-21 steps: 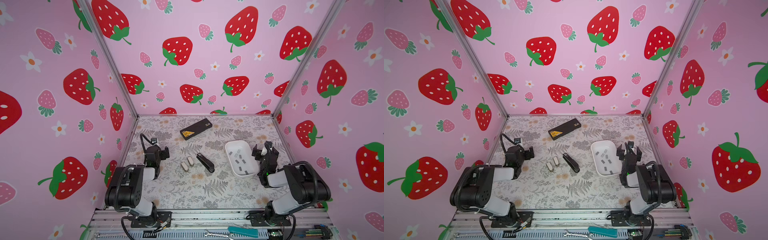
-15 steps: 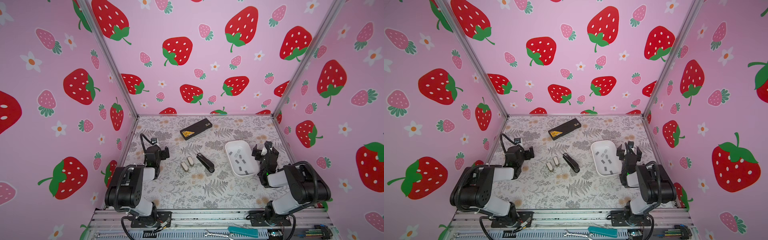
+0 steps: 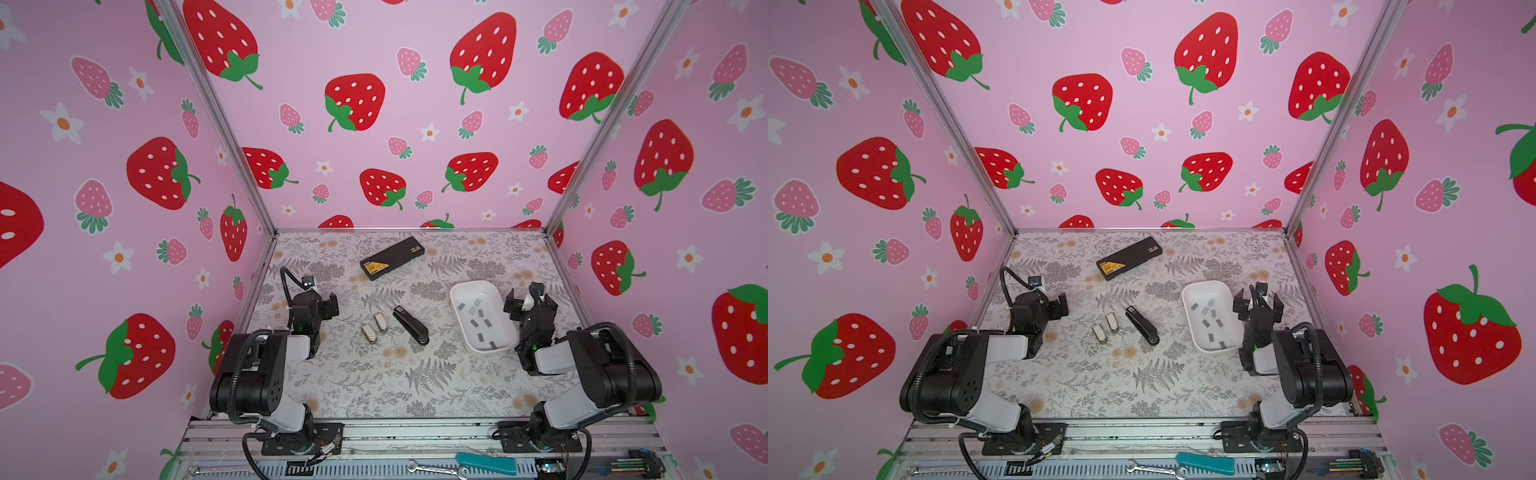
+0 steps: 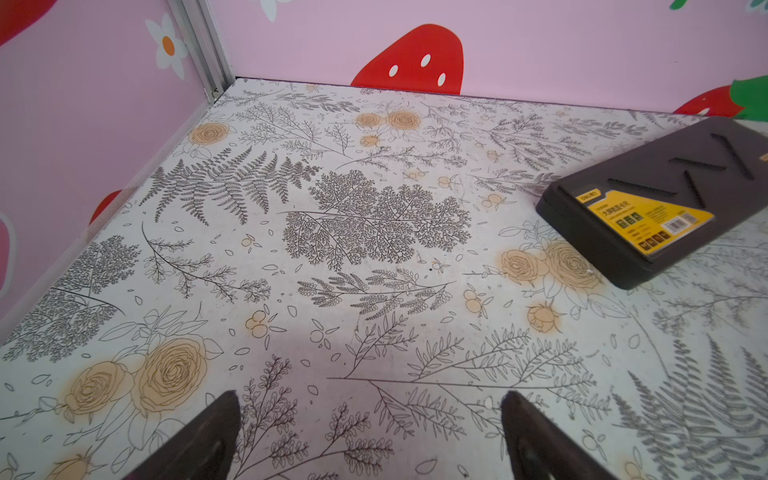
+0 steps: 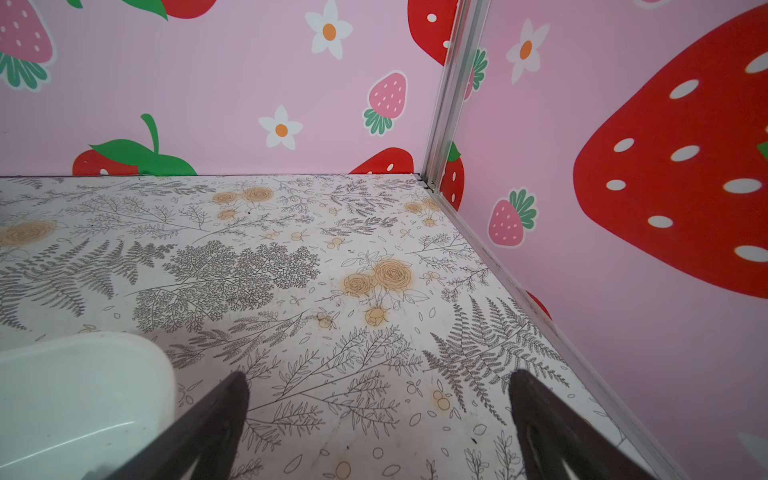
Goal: Load the staples into the stapler
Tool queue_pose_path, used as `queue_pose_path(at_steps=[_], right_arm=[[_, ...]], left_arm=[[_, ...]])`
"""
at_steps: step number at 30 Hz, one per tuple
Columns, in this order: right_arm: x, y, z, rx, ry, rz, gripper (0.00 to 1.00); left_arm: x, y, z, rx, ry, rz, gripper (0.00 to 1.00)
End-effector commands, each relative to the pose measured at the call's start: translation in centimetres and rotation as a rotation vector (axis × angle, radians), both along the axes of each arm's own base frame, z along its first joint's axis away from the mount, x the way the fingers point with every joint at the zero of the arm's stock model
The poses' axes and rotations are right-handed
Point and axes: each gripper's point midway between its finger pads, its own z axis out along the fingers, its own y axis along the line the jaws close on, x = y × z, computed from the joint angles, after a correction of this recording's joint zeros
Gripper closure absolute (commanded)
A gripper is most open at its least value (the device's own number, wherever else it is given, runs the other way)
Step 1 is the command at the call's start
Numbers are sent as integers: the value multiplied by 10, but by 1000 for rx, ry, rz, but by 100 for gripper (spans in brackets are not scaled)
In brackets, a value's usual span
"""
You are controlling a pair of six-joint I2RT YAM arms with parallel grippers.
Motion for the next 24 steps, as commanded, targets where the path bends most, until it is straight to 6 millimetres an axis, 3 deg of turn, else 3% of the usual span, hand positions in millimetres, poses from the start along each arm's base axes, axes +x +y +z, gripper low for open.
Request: queue_pose_path(at_steps=[1, 14, 18, 21, 24], right_arm=[[0, -4, 6, 10, -27, -20, 1], [-1, -3, 7, 8, -30, -18, 1], [-6, -4, 15, 10, -52, -27, 1], [-21, -5, 22, 16, -106, -22, 1], [-22, -6, 23, 17, -115, -24, 1]], left_arm=[[8, -2, 11, 3, -32, -12, 1], [8, -2, 11, 2, -33, -12, 1], [7, -3, 12, 5, -41, -13, 1], [-2, -4, 34, 47, -72, 14, 1], [-17, 1, 47, 42, -58, 74, 1]])
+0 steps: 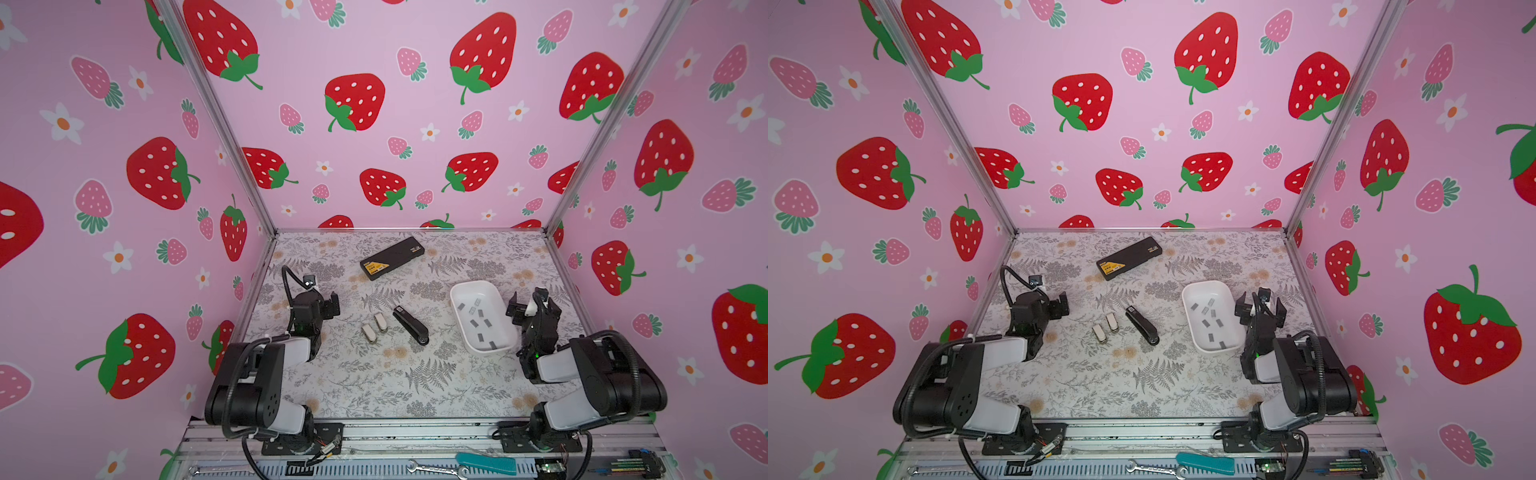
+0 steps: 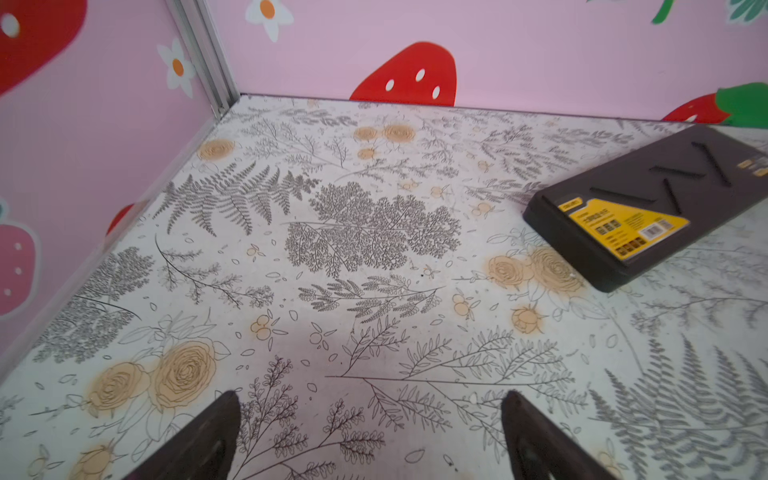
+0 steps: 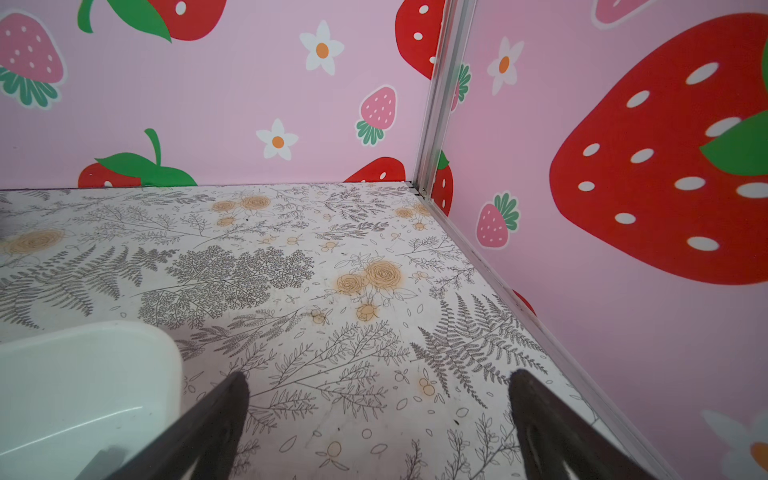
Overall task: Load the staples into the stapler
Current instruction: 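Reach the left gripper toward the black stapler while the right arm rises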
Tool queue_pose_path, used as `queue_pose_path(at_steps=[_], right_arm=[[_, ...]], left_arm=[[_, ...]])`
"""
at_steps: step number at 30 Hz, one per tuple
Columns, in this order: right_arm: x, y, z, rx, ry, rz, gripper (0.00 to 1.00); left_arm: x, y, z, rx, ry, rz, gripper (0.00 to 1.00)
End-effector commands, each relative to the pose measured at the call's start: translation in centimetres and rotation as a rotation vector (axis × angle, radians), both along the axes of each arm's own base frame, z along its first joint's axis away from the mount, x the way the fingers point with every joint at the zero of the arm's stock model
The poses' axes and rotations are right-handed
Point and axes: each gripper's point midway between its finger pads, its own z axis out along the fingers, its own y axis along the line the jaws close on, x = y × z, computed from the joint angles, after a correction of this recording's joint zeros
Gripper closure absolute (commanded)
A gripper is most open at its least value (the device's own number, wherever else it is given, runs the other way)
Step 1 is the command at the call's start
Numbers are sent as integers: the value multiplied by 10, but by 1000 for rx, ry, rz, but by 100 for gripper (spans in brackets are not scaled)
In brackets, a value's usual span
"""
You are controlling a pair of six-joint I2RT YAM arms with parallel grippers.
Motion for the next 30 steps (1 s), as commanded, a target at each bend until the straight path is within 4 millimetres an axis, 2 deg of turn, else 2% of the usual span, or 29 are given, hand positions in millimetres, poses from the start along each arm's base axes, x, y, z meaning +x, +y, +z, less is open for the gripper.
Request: queue_pose_path(at_steps=[1, 2, 5, 7, 10, 12, 14, 16, 17, 18, 19, 20, 22, 24, 27, 30], right_arm=[[-2, -6, 27, 11, -104, -43, 1], [-5, -12, 29, 19, -87, -103, 1], [-15, -22, 52, 49, -103, -151, 1], [-20, -22, 61, 75, -120, -151, 1], [-22, -16, 72, 234, -119, -121, 1], [-22, -11, 76, 366, -118, -102, 1], [-17, 9, 81, 424, -72, 12, 1], [-17, 26, 91, 430, -105, 125, 1], [-20, 27, 90, 462, -136, 134, 1], [-23, 19, 87, 510, -163, 91, 1], [-29, 10, 87, 572, -196, 48, 1], [-32, 13, 93, 583, -235, 80, 1], [-34, 34, 118, 512, -304, 237, 1], [-27, 48, 140, 466, -327, 319, 1], [-8, 52, 154, 439, -274, 316, 1], [-8, 73, 162, 338, -262, 440, 1]], left_arm=[[-15, 10, 21, 5, -21, 81, 1], [-18, 11, 25, -4, -31, 93, 1], [-28, 12, 47, -72, -58, 120, 1], [-31, 1, 60, -142, -65, 79, 1], [-32, -22, 84, -224, -82, -36, 1], [-33, -34, 91, -284, -77, -93, 1], [-34, -44, 89, -394, -43, -108, 1], [-32, -56, 95, -458, -4, -177, 1], [-31, -59, 98, -462, 21, -189, 1], [-32, -68, 104, -466, 42, -253, 1], [-35, -84, 121, -463, -12, -372, 1], [-37, -86, 134, -454, -83, -380, 1], [-42, -83, 155, -348, -183, -343, 1], [-42, -83, 173, -225, -211, -305, 1], [-37, -104, 197, -132, -243, -401, 1], [-36, -120, 215, -20, -291, -468, 1]])
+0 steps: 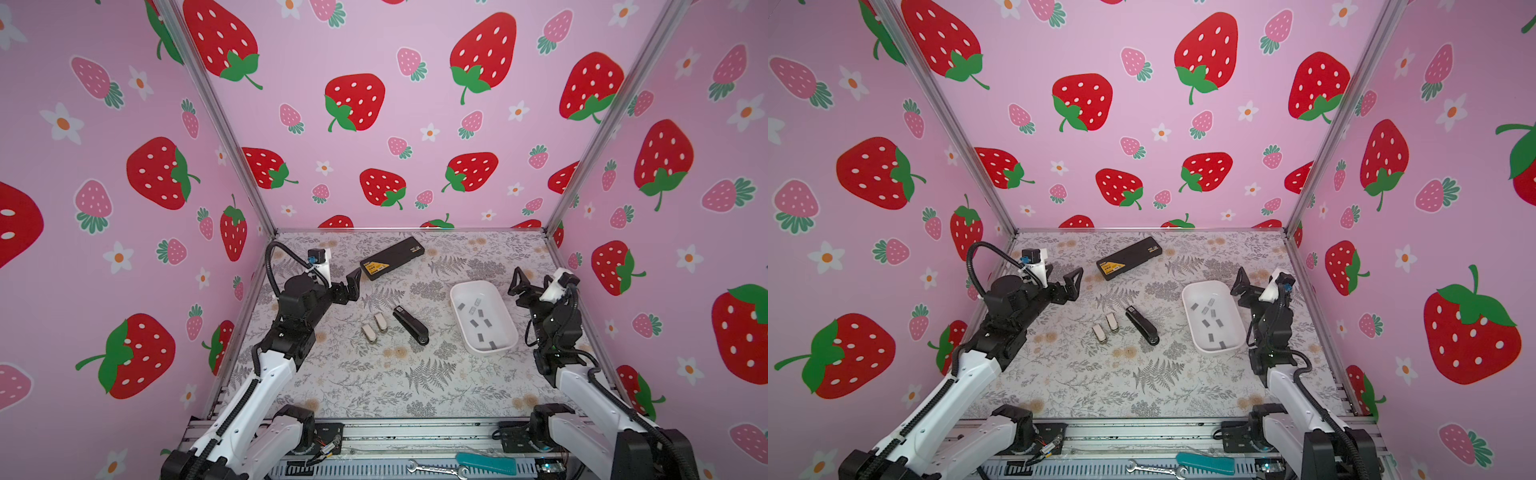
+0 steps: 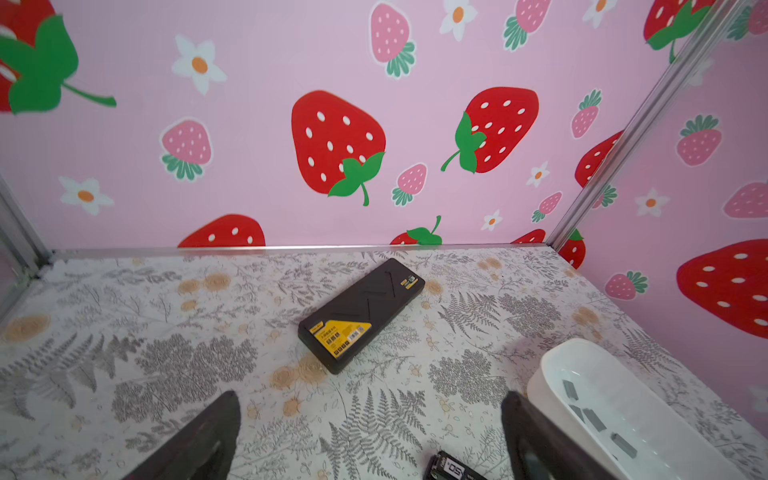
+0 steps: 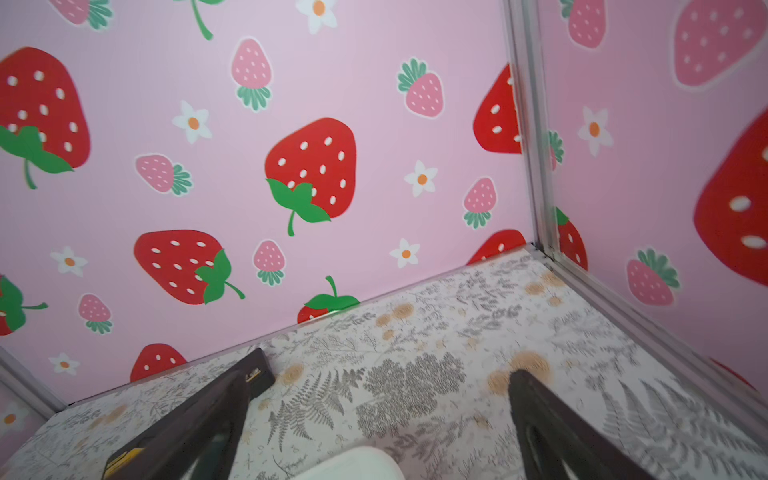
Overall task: Load the staples into the stapler
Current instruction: 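Reach the left gripper toward the black stapler while the right arm rises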
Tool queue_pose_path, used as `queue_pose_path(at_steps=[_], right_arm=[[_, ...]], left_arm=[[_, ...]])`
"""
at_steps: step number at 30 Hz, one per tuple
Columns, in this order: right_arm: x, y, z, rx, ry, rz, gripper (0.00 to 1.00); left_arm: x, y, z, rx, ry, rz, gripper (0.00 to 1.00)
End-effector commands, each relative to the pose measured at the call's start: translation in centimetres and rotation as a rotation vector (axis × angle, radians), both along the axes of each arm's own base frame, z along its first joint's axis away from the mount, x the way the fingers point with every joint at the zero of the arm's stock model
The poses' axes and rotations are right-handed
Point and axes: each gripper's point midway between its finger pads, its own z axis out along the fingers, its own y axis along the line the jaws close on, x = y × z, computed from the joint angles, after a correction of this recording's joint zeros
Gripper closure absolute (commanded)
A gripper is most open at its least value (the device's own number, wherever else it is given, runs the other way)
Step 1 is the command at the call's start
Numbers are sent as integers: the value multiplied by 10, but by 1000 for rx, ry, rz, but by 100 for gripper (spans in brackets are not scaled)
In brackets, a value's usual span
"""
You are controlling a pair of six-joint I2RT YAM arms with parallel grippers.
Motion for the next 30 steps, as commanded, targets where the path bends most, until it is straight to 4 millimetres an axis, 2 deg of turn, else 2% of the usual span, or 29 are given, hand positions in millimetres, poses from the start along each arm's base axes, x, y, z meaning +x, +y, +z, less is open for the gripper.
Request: queue_pose_path(at_steps=[1, 5, 6, 7, 9, 13, 16, 20, 25, 30], right_arm=[[-4, 22, 15, -103, -54, 121, 1], [-18, 7, -1, -101, -67, 40, 1], [-20, 6, -7, -101, -67, 41, 1], [-27, 9, 0, -103, -104, 58, 1], [-32, 19, -2, -118, -119, 118, 1], [-37, 39, -1, -143, -146, 234, 1], [-39, 44, 3, -152, -165, 261, 1], [-35, 43, -7, -152, -139, 256, 1], [-32, 43, -9, -147, -136, 254, 1], [-31, 40, -12, -144, -132, 238, 1]], left_arm=[[2, -11, 31, 161, -133, -43, 1], [-7, -37, 57, 249, -244, -212, 1], [-8, -41, 60, 269, -257, -237, 3], [-10, -45, 63, 290, -274, -266, 6], [-14, -53, 59, 359, -312, -328, 13], [-24, -79, 24, 495, -306, -535, 15], [-55, -105, -16, 637, -335, -821, 30], [-68, -122, -47, 714, -345, -960, 27], [-78, -134, -84, 835, -278, -1150, 30], [-98, -147, -117, 887, -213, -1311, 31]])
